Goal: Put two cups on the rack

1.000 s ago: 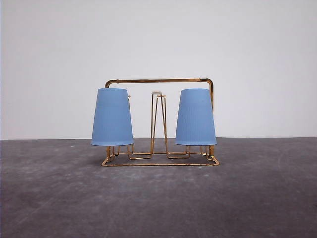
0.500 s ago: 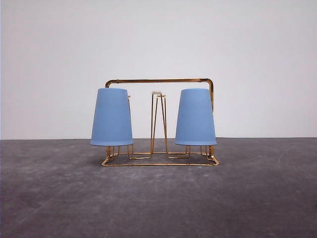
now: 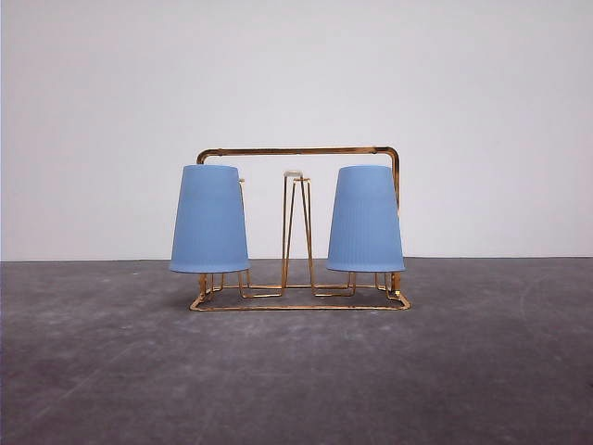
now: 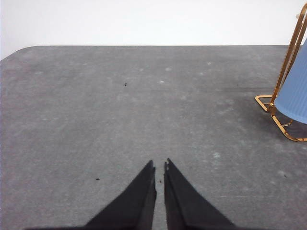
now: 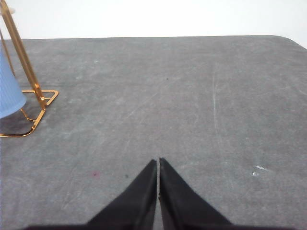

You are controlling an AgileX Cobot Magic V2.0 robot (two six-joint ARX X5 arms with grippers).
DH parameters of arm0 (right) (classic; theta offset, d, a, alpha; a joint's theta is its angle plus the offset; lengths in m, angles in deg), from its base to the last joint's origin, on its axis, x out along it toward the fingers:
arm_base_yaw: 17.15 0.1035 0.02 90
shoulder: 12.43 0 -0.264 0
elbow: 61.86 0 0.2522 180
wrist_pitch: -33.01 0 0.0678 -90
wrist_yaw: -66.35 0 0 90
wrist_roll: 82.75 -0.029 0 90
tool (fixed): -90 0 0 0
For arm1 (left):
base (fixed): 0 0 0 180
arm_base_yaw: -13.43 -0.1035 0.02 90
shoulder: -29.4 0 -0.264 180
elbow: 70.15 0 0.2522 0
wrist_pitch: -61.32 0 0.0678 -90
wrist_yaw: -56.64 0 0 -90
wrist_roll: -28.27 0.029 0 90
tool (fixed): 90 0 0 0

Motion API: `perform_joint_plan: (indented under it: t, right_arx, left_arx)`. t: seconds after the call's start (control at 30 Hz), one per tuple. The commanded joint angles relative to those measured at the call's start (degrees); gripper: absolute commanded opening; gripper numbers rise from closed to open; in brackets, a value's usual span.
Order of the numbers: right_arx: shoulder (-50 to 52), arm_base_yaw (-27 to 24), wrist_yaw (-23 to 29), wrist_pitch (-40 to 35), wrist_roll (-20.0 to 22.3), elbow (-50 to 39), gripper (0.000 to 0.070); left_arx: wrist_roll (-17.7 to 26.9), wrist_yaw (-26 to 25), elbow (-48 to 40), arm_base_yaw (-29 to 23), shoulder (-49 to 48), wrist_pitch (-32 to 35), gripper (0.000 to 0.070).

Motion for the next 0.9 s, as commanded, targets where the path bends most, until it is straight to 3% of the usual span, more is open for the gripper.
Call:
perform_joint_plan:
  t: [0.0, 0.87]
  right_arx:
    - [-0.07, -0.02, 0.02, -0.72, 0.22, -0.39, 0.0005]
    - [-0.07, -0.02, 0.02, -0.72, 0.24, -0.39, 0.0006]
  left_arx:
    - [-0.17, -0.07, -0.74, -0.07, -0.11, -0.24, 0.0016]
    - [-0.17, -0.07, -0.74, -0.07, -0.11, -0.24, 0.0016]
